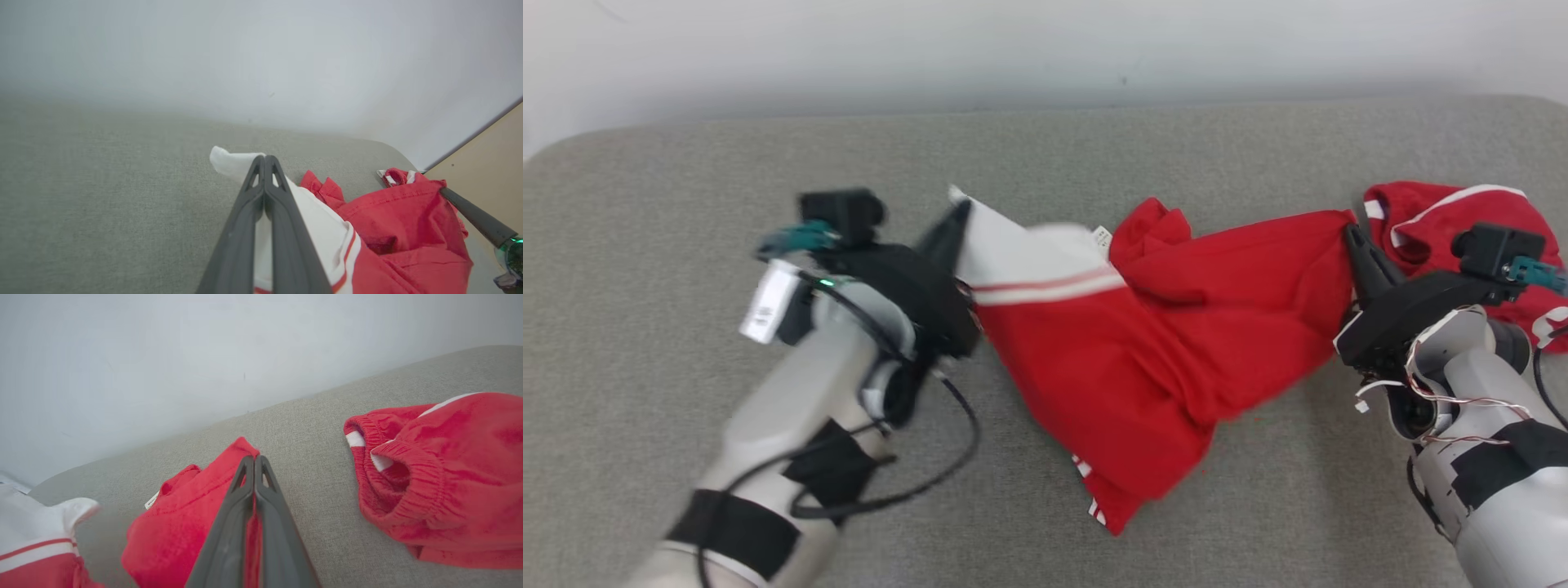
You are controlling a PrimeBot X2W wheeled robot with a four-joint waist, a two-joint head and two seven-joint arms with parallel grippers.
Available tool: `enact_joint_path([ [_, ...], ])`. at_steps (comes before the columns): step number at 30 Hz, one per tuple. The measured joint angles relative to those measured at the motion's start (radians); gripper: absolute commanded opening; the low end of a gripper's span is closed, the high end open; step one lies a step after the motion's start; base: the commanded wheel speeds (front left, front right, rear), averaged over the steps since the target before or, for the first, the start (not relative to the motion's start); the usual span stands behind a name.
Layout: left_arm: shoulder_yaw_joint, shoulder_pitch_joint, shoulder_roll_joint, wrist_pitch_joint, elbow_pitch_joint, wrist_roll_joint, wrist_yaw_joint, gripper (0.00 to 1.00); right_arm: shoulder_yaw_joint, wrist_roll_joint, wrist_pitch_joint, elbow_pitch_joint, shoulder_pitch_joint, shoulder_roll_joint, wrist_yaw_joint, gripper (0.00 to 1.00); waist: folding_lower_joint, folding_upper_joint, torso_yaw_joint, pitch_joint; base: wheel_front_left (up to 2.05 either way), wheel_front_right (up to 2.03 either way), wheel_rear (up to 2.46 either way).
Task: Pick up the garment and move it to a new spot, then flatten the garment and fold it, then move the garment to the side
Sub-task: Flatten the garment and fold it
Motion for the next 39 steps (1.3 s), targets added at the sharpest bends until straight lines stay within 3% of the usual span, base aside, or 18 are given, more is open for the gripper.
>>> enact_joint_path([
  [3, 0.029, -0.025, 0.063, -0.027, -0.002, -0.001, -0.001, 0.00, 0.009, 0.000, 0.018, 0.008, -0.033, -0.009, 0.006, 0.00, 0.0000, 0.0000, 0.014, -0.008, 0.00, 0.00, 0.00],
  [8, 0.076, -0.137, 0.189, -0.053, 0.000, 0.004, -0.011, 0.00, -0.014, 0.034, 0.045, 0.030, -0.222, -0.006, 0.007, 0.00, 0.0000, 0.0000, 0.026, 0.001, 0.00, 0.00, 0.00],
  [12, 0.089, -0.260, 0.229, -0.095, -0.012, 0.039, -0.019, 0.00, -0.061, 0.044, 0.010, 0.044, -0.344, -0.015, -0.003, 0.00, 0.0001, 0.0000, 0.036, 0.012, 0.00, 0.00, 0.00],
  [16, 0.100, -0.282, 0.249, -0.127, -0.051, 0.052, -0.028, 0.00, -0.090, 0.066, -0.047, 0.070, -0.365, -0.010, 0.001, 0.00, 0.0001, 0.0000, 0.050, 0.006, 0.00, 0.00, 0.00],
  [22, 0.045, -0.086, 0.258, -0.143, -0.165, 0.077, -0.044, 0.00, -0.081, 0.088, -0.087, 0.106, -0.174, 0.000, 0.023, 0.00, 0.0000, 0.0000, 0.059, -0.039, 0.00, 0.00, 0.00],
  [26, 0.005, 0.088, 0.267, -0.142, -0.216, 0.085, -0.026, 0.00, -0.080, 0.105, -0.088, 0.118, -0.025, 0.000, 0.024, 0.00, 0.0001, 0.0001, 0.063, -0.069, 0.00, 0.00, 0.00],
  [30, -0.023, 0.301, 0.320, -0.142, -0.300, 0.080, -0.018, 0.00, -0.059, 0.120, -0.079, 0.119, 0.122, 0.021, 0.031, 0.00, -0.0001, -0.0001, 0.065, -0.111, 0.00, 0.00, 0.00],
  [33, -0.054, 0.426, 0.357, -0.142, -0.363, 0.063, -0.036, 0.00, -0.060, 0.136, -0.080, 0.096, 0.213, 0.022, 0.031, 0.00, 0.0000, -0.0001, 0.064, -0.139, 0.00, 0.00, 0.00],
  [39, -0.046, 0.535, 0.416, -0.142, -0.469, 0.043, -0.010, 0.00, -0.067, 0.179, -0.079, 0.029, 0.347, 0.003, 0.031, 0.00, -0.0001, -0.0001, 0.072, -0.182, 0.00, 0.00, 0.00],
])
